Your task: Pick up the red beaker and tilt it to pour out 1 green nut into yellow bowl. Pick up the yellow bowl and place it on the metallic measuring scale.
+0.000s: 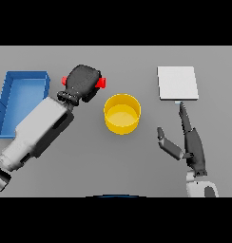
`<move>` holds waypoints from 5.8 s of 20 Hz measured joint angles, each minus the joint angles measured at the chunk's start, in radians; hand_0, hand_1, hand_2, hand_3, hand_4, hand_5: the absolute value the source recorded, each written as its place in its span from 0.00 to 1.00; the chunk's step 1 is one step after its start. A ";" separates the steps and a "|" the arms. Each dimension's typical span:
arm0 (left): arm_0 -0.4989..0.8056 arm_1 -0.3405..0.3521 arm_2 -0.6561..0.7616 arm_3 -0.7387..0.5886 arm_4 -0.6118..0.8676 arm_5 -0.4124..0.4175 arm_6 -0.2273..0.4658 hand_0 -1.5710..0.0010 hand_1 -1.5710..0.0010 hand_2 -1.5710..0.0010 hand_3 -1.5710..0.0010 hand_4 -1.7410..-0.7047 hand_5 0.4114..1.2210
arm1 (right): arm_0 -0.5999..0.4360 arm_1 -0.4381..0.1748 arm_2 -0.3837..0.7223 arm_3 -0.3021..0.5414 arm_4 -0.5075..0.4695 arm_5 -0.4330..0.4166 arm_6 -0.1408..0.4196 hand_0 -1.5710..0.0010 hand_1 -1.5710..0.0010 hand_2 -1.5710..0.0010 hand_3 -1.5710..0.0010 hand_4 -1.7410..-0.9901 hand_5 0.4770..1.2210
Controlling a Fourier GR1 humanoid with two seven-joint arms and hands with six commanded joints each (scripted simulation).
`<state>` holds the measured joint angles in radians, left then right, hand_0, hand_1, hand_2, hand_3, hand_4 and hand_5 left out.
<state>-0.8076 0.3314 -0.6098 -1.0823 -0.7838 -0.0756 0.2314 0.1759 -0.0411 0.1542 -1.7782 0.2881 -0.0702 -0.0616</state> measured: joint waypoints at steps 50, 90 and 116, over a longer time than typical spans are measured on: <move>-0.715 0.208 -0.122 0.636 0.165 -0.109 -0.115 0.00 0.00 0.01 0.12 0.01 1.00 | -0.037 0.035 -0.022 0.074 -0.053 -0.003 -0.048 1.00 1.00 1.00 1.00 0.69 0.15; 0.310 0.621 0.023 -0.199 1.001 0.298 0.352 0.88 0.90 0.90 0.90 0.91 0.33 | -0.005 -0.013 0.010 0.051 0.013 0.003 -0.084 1.00 1.00 1.00 1.00 0.74 0.26; 0.268 0.562 0.040 -0.158 1.008 0.336 0.280 1.00 1.00 1.00 1.00 0.91 0.38 | -0.556 -0.315 0.306 0.277 0.433 0.362 -0.001 1.00 1.00 1.00 1.00 0.62 0.25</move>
<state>-0.5394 0.8932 -0.5699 -1.2398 0.2238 0.2609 0.5110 -0.3801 -0.3556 0.4606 -1.5016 0.7211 0.2915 -0.0629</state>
